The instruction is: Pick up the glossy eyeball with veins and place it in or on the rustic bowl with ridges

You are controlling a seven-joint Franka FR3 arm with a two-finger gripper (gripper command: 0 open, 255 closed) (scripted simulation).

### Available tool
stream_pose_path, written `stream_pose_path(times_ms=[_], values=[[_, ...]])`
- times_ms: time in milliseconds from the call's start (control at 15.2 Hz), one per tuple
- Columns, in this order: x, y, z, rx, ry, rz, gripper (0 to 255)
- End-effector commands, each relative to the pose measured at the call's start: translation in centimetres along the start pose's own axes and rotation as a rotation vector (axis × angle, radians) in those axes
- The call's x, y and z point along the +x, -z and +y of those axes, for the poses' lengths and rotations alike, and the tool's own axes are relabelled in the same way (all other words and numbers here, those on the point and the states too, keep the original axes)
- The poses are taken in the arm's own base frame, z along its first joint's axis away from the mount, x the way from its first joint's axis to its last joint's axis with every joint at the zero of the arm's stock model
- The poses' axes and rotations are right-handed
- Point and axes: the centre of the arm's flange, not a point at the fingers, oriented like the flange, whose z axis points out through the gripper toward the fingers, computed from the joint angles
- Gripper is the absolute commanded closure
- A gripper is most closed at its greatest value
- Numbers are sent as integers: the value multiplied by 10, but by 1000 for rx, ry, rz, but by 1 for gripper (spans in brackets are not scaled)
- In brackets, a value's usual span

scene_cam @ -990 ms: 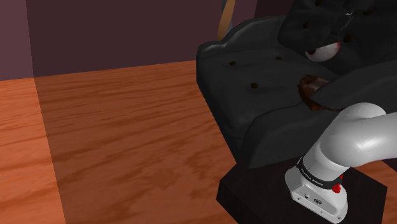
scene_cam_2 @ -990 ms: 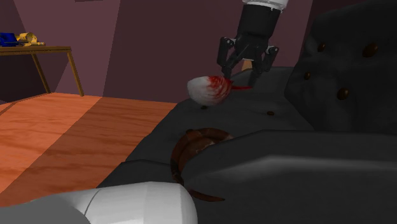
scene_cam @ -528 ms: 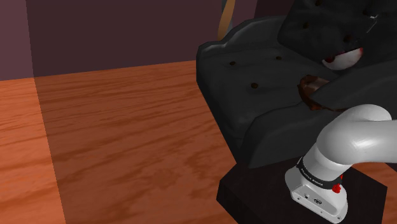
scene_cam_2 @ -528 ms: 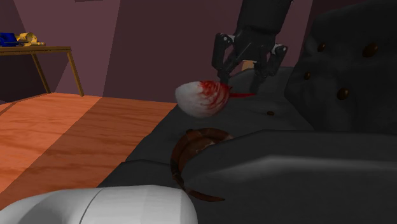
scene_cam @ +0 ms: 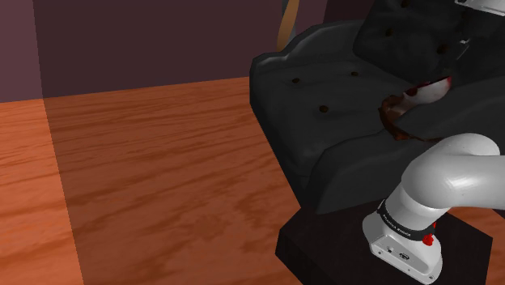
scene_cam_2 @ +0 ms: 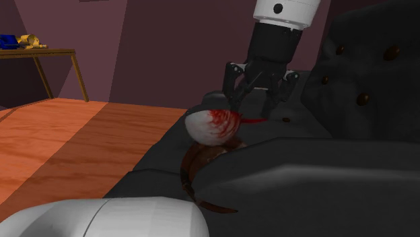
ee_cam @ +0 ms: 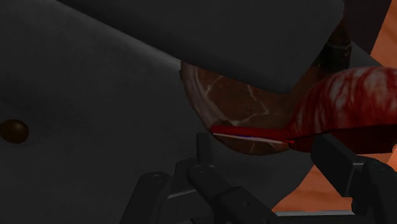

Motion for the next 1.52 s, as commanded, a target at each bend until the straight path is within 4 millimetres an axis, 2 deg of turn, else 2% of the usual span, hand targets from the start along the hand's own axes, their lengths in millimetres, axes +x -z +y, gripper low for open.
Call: stream_pose_path(times_ms=[0, 462, 924, 990, 1320, 1452], values=[[-2, -9, 2, 0, 0, 0, 255], [-6, -44, 7, 0, 0, 0, 255], [-6, -44, 7, 0, 0, 0, 255], [-6, -44, 7, 0, 0, 0, 0], [-6, -44, 7, 0, 0, 0, 0], [-6, -17, 7, 0, 0, 0, 0]])
